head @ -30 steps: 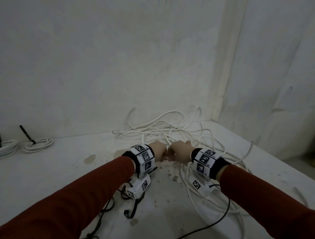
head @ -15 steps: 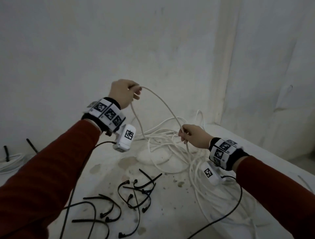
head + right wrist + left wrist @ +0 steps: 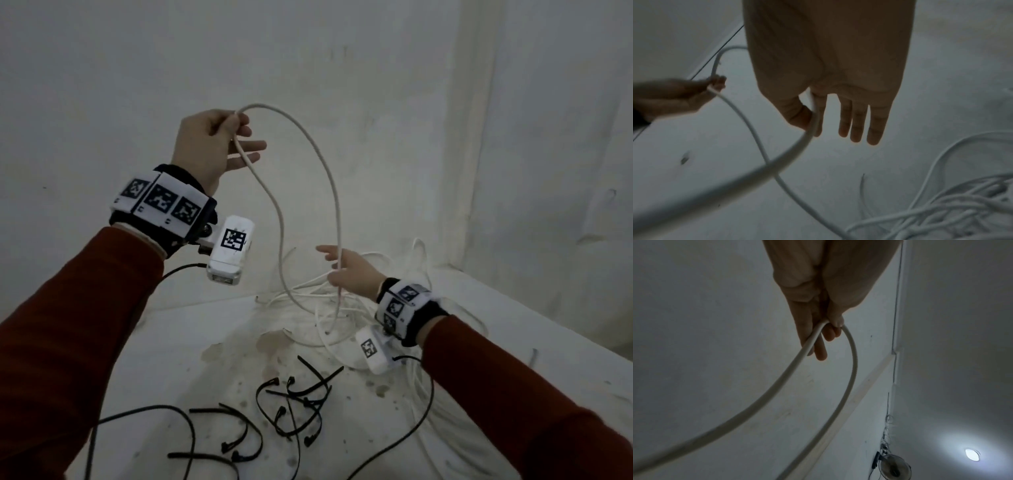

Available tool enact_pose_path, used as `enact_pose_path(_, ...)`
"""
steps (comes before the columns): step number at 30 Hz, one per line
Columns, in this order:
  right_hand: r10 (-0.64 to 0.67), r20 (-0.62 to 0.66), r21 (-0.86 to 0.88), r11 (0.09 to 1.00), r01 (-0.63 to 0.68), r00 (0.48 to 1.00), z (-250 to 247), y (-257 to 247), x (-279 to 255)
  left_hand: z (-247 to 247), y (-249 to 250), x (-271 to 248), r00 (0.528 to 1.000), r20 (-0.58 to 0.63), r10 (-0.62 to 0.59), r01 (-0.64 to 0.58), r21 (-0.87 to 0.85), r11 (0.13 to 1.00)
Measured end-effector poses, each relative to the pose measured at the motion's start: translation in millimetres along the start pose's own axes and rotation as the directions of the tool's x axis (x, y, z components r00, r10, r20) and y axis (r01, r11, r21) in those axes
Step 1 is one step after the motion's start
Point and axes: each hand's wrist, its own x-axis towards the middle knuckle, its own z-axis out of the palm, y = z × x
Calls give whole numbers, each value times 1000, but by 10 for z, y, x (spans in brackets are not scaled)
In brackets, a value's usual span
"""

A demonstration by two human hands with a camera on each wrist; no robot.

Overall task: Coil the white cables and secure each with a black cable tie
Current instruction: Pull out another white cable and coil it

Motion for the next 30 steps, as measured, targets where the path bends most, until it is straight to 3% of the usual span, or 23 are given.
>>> enact_pose_path(4, -50, 247, -63, 996, 67, 968, 550, -173, 120, -191, 120, -4, 1000, 2, 21, -21, 60, 998)
enact_pose_path(7, -133, 316, -33, 988, 151, 939, 756, -227, 100, -503, 126, -13, 999, -46, 17, -12, 109, 994)
enact_pose_path(10, -179, 265, 132, 980, 148, 948, 761, -275, 111, -915, 87, 3, 992, -120, 50, -27, 186, 982)
enact_pose_path(15, -251, 56, 147, 960, 240, 966, 497, -635, 284, -1489, 82, 29, 977, -175, 119, -86, 186, 979)
enact_pose_path(18, -301, 50, 133, 947, 292, 952, 424, -964, 382, -1739, 213, 56, 957, -190, 217, -182, 186, 965)
enact_pose_path(24, -422, -34, 185, 888, 420, 906, 529, -1621, 623, -2081, 649, 66, 873, -245, 421, -336, 324, 885)
enact_pose_path(30, -332, 58, 78, 942, 327, 942, 848, -1797, 936, -2225, 787, -49, 844, -206, 495, -338, 511, 790)
